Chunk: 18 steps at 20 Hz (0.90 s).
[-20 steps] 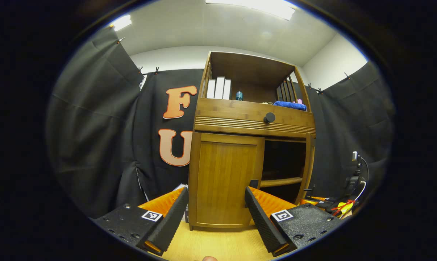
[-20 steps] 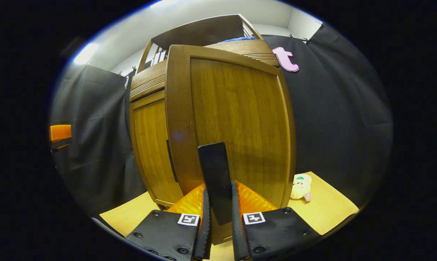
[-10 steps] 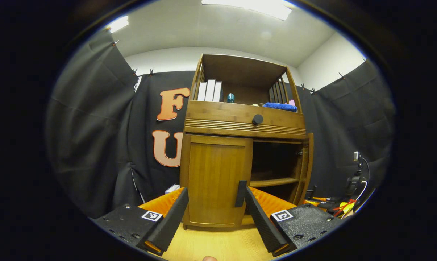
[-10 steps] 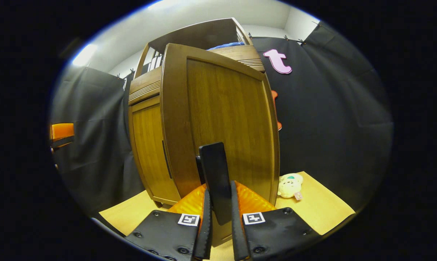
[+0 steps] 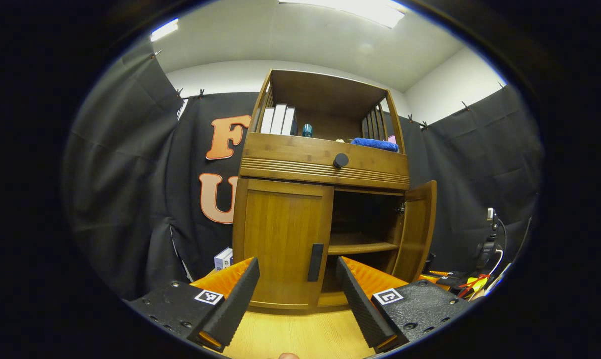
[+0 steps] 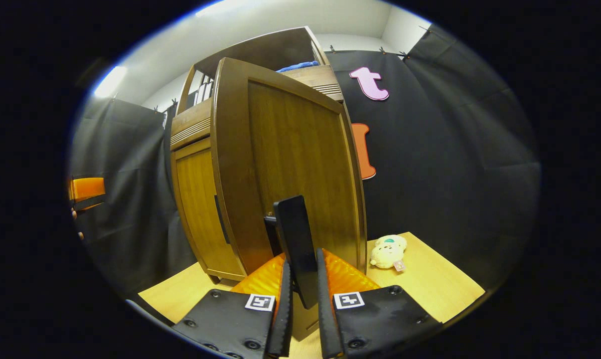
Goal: Open the right door of the double-door shoe cabinet with the right hand, and open the left door with the left hand.
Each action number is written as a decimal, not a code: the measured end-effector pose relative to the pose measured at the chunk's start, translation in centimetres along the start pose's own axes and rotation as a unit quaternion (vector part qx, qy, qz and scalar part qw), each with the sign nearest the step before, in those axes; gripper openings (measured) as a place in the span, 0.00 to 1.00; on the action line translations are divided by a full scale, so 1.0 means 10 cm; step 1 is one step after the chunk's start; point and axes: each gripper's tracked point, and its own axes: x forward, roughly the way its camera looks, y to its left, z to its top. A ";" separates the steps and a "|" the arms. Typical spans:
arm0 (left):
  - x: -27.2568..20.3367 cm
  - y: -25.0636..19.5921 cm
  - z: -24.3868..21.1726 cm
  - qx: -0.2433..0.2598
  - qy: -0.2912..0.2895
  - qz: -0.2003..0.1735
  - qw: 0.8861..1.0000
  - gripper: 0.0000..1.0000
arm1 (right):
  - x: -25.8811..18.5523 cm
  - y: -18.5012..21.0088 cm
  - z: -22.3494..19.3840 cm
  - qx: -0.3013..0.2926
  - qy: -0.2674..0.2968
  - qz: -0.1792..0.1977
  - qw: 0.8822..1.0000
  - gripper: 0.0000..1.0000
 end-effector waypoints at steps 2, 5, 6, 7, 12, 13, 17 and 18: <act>-0.02 -0.04 0.01 0.000 0.000 -0.002 1.000 0.92 | -0.13 -0.11 -0.04 -0.006 -0.002 -0.004 1.000 0.30; -0.03 -0.12 0.02 0.004 0.000 -0.007 1.000 0.94 | -0.28 -0.34 -0.05 -0.021 -0.011 -0.024 0.999 0.18; -0.03 -0.14 0.02 0.005 -0.001 -0.008 1.000 0.94 | -0.32 -0.41 -0.03 -0.025 -0.015 -0.030 0.999 0.18; -0.03 -0.16 0.02 0.005 -0.001 -0.009 1.000 0.94 | -0.37 -0.48 -0.03 -0.028 -0.016 -0.036 0.999 0.18; 0.06 -0.26 -0.02 0.004 0.001 -0.013 1.000 0.92 | -0.49 -0.74 0.00 -0.027 -0.016 -0.048 0.998 0.17; 0.10 -0.27 -0.05 0.004 0.003 -0.011 1.000 0.92 | -0.53 -0.79 -0.01 -0.025 -0.015 -0.048 0.998 0.17; 0.28 -0.34 -0.14 0.005 0.005 -0.010 1.000 0.92 | -0.68 -1.03 -0.03 -0.018 -0.014 -0.059 0.998 0.17; 0.34 -0.36 -0.17 0.009 0.003 -0.007 1.000 0.94 | -0.72 -1.12 -0.03 -0.019 -0.015 -0.066 0.998 0.17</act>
